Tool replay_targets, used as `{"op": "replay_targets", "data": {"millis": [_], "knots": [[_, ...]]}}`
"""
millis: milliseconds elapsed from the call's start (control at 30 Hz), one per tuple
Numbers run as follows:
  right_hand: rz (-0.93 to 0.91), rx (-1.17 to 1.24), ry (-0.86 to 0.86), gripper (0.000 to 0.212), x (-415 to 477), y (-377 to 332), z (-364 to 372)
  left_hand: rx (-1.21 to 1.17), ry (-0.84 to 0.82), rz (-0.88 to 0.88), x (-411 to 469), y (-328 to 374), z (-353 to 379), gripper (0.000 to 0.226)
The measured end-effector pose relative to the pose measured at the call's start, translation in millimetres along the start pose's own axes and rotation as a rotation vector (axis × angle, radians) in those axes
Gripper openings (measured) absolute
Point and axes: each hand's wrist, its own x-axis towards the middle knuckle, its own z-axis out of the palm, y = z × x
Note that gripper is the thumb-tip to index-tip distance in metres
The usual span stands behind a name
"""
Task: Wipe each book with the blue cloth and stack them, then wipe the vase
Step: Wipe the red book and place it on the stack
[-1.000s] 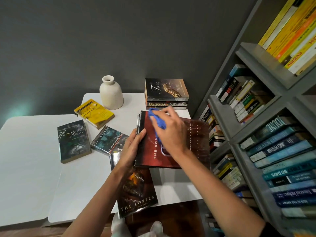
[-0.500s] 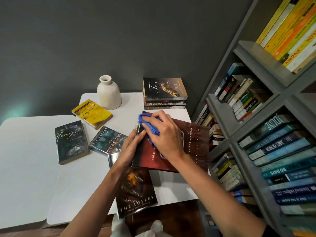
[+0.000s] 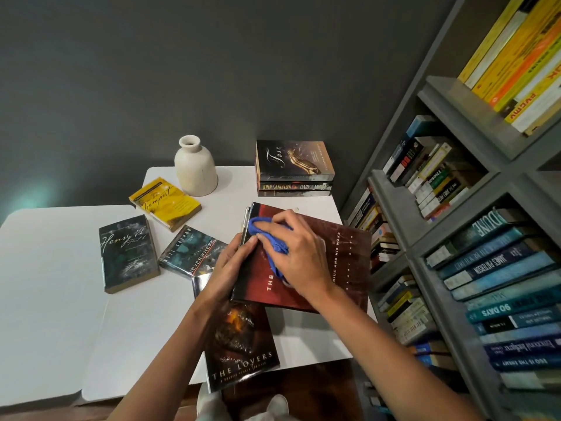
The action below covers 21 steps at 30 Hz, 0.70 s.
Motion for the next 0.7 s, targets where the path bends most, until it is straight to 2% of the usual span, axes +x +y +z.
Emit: {"op": "replay_targets", "data": {"millis": [67, 167, 333, 467, 533, 633, 700], "knots": [[0.022, -0.006, 0.008, 0.024, 12.6, 3.4, 0.5, -0.009, -0.007, -0.021, -0.8, -1.5, -0.3, 0.02], [0.12, -0.03, 0.109, 0.024, 34.9, 5.1, 2.7, -0.03, -0.009, -0.041, -1.7, -0.6, 4.2, 0.019], [0.107, -0.084, 0.111, 0.027, 1.3, 15.5, -5.0, -0.062, 0.029, -0.005, -2.6, -0.9, 3.1, 0.018], [0.426, -0.089, 0.249, 0.028, -12.4, 56.5, -19.7, -0.051, 0.045, -0.003, -6.2, -2.4, -1.4, 0.013], [0.499, -0.095, 0.3, 0.029, -10.3, 55.3, -16.1, -0.061, 0.039, 0.0, -6.3, -2.8, 0.8, 0.017], [0.382, -0.055, 0.304, 0.028, -3.4, 18.1, -2.4, -0.077, 0.05, 0.004, -3.9, -3.0, 7.1, 0.019], [0.241, -0.037, 0.212, 0.027, -9.3, -7.9, 3.5, -0.106, 0.068, 0.019, -2.1, -3.0, 8.7, 0.016]]}}
